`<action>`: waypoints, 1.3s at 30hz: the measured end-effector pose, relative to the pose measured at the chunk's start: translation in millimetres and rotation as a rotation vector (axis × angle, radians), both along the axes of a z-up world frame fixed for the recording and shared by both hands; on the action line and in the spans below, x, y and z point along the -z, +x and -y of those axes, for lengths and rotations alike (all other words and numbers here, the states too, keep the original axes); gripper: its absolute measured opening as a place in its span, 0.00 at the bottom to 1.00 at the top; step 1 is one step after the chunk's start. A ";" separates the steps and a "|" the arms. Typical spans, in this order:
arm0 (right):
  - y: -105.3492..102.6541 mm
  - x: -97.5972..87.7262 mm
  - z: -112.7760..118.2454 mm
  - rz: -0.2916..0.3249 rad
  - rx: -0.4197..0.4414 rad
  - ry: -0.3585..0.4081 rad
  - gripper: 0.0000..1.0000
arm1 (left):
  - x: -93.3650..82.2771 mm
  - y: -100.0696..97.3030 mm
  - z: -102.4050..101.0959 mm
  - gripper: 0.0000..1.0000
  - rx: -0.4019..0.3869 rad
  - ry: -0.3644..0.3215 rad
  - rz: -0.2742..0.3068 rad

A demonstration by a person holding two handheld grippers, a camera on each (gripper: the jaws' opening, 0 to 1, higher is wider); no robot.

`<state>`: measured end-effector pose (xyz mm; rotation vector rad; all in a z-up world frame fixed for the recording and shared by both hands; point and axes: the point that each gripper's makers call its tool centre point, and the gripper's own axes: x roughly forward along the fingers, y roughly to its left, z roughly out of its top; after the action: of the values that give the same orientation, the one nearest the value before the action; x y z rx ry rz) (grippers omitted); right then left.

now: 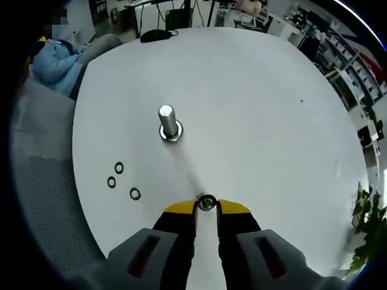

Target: Place the washer onto the threaded stud by aligning its center hole with the stud, sliding it down to the base, and recovering from edge contact or off-axis alignment until the washer reaches the visible bottom stop.

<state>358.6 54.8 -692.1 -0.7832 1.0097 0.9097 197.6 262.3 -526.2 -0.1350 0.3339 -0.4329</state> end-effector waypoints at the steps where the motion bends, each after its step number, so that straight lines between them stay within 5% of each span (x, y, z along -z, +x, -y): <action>1: -0.1 0.1 0.1 0.000 0.000 -0.001 0.15 | 0.0 0.0 0.0 0.16 0.000 -0.001 0.000; 25: -5.5 -3.6 4.7 0.029 0.002 0.003 0.20 | -1.1 -0.4 -1.8 0.16 -0.008 -0.014 0.003; 39: -33.1 26.8 13.4 -0.049 0.078 0.006 0.23 | -3.4 0.2 -4.8 0.16 -0.022 -0.019 0.012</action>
<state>325.4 41.4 -718.9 -0.7139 1.0730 0.8679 197.7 267.1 -522.8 -0.1549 0.3165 -0.4152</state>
